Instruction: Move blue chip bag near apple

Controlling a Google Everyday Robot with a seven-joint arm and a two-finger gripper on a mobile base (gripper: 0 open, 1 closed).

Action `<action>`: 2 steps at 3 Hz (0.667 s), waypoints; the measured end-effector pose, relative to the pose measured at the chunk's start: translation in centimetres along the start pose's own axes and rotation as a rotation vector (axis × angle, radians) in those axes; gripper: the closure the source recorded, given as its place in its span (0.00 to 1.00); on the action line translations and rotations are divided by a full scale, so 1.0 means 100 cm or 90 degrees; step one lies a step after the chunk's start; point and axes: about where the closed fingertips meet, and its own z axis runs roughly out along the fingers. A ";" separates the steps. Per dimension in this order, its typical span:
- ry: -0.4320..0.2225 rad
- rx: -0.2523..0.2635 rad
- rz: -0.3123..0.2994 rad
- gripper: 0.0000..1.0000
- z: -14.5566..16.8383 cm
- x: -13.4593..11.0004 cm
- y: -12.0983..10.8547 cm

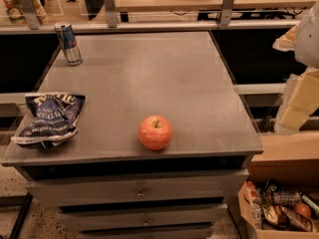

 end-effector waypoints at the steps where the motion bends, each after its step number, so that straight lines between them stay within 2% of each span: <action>1: 0.000 0.000 0.000 0.00 0.000 0.000 0.000; 2: -0.015 -0.002 -0.002 0.00 0.001 -0.008 -0.002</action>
Offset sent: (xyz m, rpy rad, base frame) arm 0.0083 0.0167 -0.0030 0.0536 0.0129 0.0249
